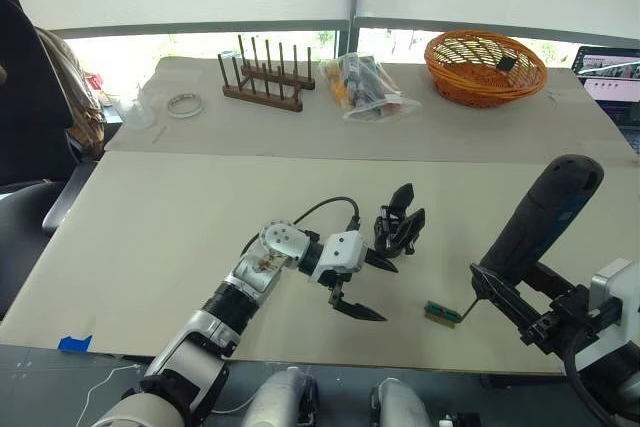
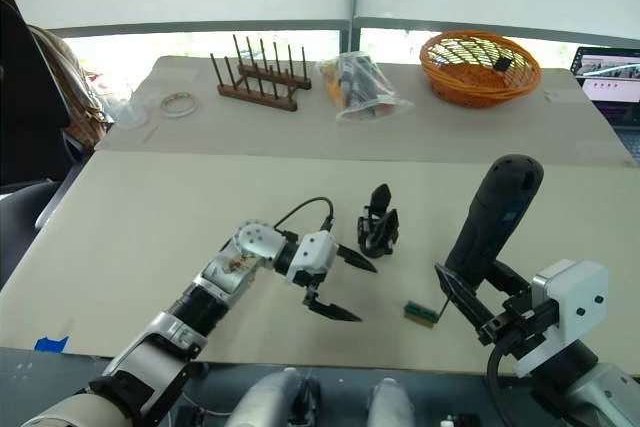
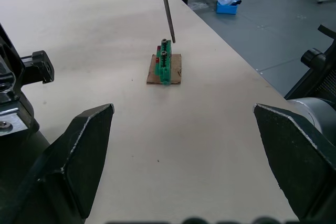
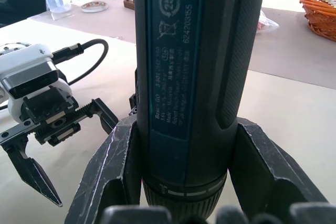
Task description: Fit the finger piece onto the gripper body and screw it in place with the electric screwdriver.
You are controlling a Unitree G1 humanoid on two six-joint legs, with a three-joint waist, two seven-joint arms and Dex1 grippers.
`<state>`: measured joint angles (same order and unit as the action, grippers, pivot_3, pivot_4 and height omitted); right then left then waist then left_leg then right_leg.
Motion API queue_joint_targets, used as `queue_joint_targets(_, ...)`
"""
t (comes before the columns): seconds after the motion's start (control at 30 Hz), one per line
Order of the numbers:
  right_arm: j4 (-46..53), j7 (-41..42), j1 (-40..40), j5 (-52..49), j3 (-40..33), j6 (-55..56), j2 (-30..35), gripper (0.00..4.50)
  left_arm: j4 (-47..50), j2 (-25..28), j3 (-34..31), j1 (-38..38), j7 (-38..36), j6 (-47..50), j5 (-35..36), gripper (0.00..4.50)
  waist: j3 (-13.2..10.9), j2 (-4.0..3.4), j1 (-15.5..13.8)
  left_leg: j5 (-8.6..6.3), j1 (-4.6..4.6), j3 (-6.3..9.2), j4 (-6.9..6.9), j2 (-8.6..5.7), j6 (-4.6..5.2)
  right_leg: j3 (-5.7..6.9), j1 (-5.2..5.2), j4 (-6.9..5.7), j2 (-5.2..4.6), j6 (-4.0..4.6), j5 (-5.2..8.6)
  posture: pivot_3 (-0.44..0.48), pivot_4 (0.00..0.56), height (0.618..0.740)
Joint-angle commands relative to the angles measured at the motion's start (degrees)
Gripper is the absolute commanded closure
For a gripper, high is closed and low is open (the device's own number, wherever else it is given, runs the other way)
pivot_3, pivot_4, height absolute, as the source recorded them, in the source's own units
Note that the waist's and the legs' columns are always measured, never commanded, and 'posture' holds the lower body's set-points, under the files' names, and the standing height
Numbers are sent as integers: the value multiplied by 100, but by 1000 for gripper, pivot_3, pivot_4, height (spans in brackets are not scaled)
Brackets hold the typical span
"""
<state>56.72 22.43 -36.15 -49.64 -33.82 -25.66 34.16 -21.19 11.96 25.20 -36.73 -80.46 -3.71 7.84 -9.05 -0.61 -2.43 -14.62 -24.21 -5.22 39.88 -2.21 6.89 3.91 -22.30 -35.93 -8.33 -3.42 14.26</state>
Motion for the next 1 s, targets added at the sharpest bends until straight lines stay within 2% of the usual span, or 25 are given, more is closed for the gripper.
queue_joint_targets(0.03,213,71,-20,-141,-204,173,-1,2575,33,-26,-38,-87,4,-104,25,0,0,0,0,0,0,-1,0,0,0,0,0,0,0,0,0,0,150,740)
queue_joint_targets(0.3,270,26,31,-507,-536,250,52,2575,-45,-127,41,-59,38,-138,-19,0,-1,1,-1,0,0,0,0,0,0,0,0,0,0,0,0,0,150,740)
queue_joint_targets(1.0,15,136,312,-139,-204,258,-10,2575,32,-114,100,59,51,-27,-69,0,0,1,0,-2,-1,0,0,0,4,0,0,2,-2,-2,-1,0,150,740)
